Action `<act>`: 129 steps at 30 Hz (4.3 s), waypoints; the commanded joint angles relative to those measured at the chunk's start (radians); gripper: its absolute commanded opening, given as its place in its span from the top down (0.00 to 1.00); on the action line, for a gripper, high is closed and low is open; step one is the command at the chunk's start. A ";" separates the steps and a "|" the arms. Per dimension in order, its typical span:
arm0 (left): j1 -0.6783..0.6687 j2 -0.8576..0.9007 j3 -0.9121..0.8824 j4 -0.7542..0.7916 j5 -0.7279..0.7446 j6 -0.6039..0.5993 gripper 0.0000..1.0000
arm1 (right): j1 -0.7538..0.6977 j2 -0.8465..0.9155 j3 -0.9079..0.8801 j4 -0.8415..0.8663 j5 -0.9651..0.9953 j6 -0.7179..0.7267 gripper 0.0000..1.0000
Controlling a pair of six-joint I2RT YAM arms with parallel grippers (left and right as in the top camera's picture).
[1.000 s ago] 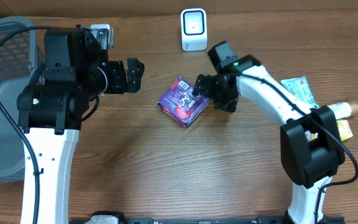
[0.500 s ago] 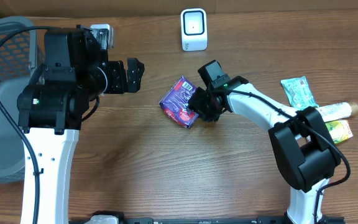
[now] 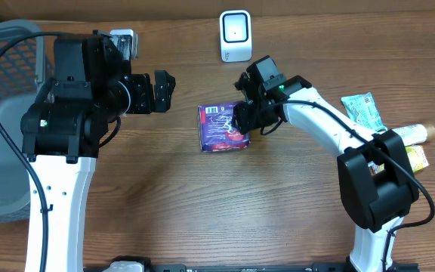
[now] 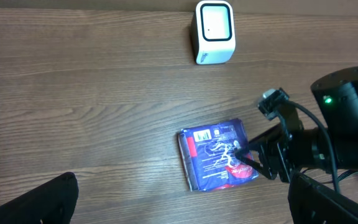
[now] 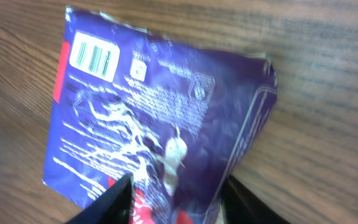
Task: Scan the item barcode
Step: 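Set the purple box down and reposition the right gripper on it, then lift the purple box with the right gripper toward the white scanner, then hold the purple box in front of the white scanner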
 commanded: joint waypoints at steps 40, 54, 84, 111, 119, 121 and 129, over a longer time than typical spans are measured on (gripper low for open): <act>0.004 0.003 0.013 0.003 -0.006 -0.014 0.01 | -0.130 0.144 -0.266 0.445 -0.670 0.454 0.89; 0.004 0.003 0.013 0.003 -0.006 -0.014 0.00 | -0.162 -0.215 -0.262 0.356 -0.609 0.314 0.96; 0.004 0.003 0.013 0.003 -0.006 -0.014 0.00 | -0.131 -0.331 0.339 -0.123 0.596 -0.018 0.96; 0.004 0.003 0.013 0.003 -0.006 -0.014 0.00 | 0.022 0.246 0.338 0.778 1.292 -0.903 0.96; 0.004 0.003 0.013 0.003 -0.006 -0.014 0.00 | 0.024 0.301 0.338 0.936 1.251 -1.132 0.96; 0.004 0.003 0.013 0.003 -0.006 -0.014 0.00 | 0.025 0.308 0.338 1.007 1.236 -1.198 0.96; 0.004 0.003 0.013 0.003 -0.006 -0.014 0.01 | 0.031 0.310 0.338 0.999 1.205 -1.324 0.96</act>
